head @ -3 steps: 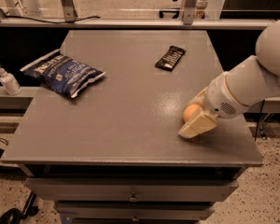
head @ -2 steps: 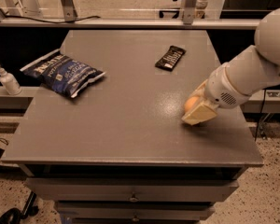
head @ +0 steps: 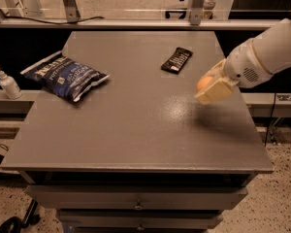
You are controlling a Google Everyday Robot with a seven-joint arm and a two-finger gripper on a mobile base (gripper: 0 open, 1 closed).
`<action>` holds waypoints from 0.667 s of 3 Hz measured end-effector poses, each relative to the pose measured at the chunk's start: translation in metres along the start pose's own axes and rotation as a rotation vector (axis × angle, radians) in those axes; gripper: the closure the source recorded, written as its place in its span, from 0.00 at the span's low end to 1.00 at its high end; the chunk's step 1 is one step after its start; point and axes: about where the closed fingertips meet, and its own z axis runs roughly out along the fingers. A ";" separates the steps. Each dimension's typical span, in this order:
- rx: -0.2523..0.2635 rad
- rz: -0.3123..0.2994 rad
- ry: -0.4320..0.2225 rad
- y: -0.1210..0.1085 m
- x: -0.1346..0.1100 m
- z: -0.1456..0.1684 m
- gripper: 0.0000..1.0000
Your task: Pick orange
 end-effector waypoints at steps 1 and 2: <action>-0.048 0.041 -0.201 0.010 -0.026 -0.009 1.00; -0.104 0.075 -0.395 0.030 -0.052 -0.013 1.00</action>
Offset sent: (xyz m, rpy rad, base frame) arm -0.0357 0.0645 0.0692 0.6925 -0.0516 0.0559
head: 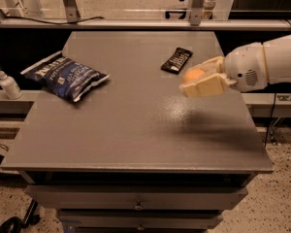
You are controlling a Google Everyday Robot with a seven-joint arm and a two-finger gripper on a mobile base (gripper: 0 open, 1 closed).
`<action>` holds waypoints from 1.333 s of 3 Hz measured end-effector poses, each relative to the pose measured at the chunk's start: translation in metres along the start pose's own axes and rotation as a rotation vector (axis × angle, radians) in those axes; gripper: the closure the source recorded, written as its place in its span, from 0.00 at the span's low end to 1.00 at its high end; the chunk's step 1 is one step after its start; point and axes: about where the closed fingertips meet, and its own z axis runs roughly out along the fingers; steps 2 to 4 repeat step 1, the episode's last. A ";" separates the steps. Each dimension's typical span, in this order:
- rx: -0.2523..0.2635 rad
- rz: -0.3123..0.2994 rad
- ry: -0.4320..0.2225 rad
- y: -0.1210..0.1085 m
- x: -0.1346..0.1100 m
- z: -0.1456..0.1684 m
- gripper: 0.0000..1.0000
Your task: Pick orange
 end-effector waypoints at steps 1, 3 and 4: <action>-0.020 0.012 -0.043 0.007 -0.014 0.000 1.00; -0.020 0.012 -0.043 0.007 -0.014 0.000 1.00; -0.020 0.012 -0.043 0.007 -0.014 0.000 1.00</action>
Offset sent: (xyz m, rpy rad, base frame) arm 0.0000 0.0000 0.0000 0.0000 0.0000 0.0000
